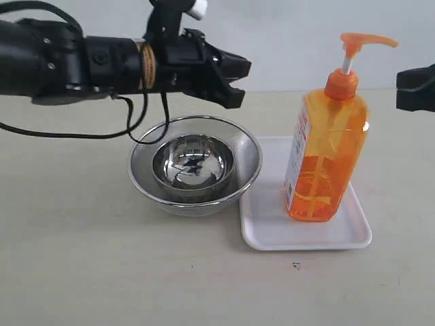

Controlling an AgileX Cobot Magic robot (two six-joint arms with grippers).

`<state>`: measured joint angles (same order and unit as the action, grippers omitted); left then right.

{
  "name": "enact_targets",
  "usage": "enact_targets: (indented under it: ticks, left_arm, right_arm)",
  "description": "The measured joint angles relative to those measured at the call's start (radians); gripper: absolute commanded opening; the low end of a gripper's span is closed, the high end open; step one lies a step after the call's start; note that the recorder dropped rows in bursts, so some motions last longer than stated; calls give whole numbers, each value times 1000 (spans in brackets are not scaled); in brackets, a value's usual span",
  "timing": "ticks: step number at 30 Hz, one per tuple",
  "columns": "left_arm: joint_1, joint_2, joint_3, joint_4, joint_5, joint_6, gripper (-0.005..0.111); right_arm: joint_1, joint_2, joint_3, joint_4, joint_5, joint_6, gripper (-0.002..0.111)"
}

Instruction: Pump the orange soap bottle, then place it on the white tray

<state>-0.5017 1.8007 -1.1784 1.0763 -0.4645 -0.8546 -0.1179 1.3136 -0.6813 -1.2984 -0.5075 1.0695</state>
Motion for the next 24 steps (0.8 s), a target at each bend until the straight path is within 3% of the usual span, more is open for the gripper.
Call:
enact_targets:
  ticks: [4,12,19,24]
  left_arm:
    - [14,-132,84,0,88,2,5]
    - [96,-400,326,-21,113,8,5]
    - [144,-552,518,-209,119,111,5]
    - [144,-608,589,-240,119,142,5]
  right_arm:
    - [0,-146,76,7,0,23,0]
    - [0,-492,307,91,-2,34,0]
    - [0,-801,444,99,-10,62,0]
    - [0,-947,456,88,-12,181,0]
